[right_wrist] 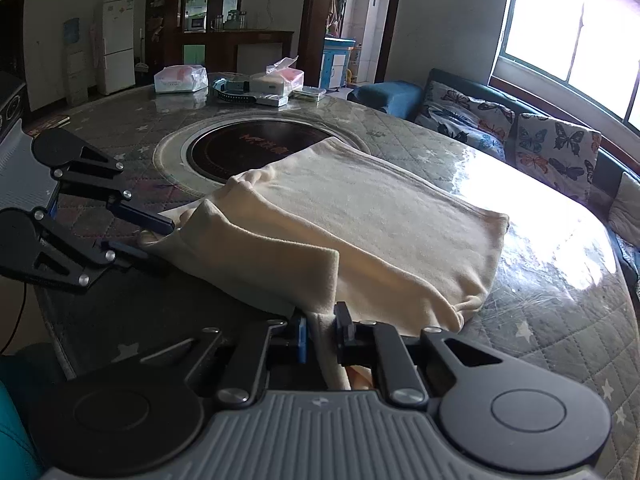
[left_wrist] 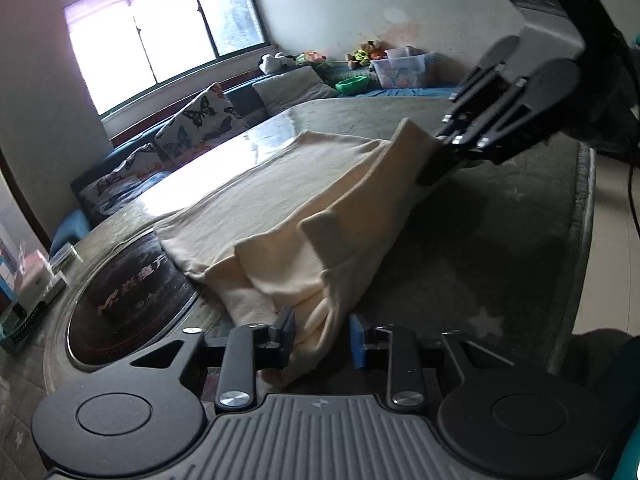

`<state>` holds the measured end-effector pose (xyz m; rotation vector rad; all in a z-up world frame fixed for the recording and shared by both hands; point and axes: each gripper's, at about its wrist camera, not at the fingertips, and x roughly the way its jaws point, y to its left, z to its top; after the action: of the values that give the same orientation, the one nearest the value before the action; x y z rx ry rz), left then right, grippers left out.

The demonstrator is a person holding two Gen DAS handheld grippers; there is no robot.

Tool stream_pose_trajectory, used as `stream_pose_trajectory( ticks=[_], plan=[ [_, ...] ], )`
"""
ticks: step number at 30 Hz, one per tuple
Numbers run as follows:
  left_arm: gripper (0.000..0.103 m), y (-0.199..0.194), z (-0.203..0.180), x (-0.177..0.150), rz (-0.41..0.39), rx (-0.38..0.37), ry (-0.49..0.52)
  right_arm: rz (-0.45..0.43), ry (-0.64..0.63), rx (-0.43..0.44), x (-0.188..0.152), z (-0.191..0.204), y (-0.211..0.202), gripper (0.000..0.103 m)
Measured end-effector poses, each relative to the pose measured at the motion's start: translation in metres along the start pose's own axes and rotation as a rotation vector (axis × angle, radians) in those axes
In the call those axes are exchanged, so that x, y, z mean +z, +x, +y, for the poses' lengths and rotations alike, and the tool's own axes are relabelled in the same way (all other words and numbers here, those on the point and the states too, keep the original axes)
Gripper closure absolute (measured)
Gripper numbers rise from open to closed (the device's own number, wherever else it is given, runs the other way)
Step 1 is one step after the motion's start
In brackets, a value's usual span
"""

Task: Fold clothes
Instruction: 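Grasp the shirt side edge with the right gripper and lift it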

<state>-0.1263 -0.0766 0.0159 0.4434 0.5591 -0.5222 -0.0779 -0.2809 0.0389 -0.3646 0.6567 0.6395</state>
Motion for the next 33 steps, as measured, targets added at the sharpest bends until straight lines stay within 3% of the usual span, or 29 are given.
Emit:
stream_pose_trajectory(
  ticks=[9,20,28,33],
  plan=[
    [0.098,-0.036,0.006,0.001,-0.055,-0.028,-0.047,-0.062,-0.003,-0.009,-0.002,0.011,-0.024,0.094],
    [0.098,-0.107,-0.015,-0.012,-0.077,-0.079,-0.039,-0.058,-0.04,0.088,-0.017,0.053,-0.093,0.094],
    [0.098,-0.088,0.006,0.015,-0.134,-0.003,-0.06,-0.079,-0.063,0.059,-0.001,0.048,-0.094,0.094],
    [0.098,-0.048,0.032,0.047,-0.133,0.066,-0.101,-0.083,-0.051,0.021,0.022,0.021,-0.071,0.094]
  ],
)
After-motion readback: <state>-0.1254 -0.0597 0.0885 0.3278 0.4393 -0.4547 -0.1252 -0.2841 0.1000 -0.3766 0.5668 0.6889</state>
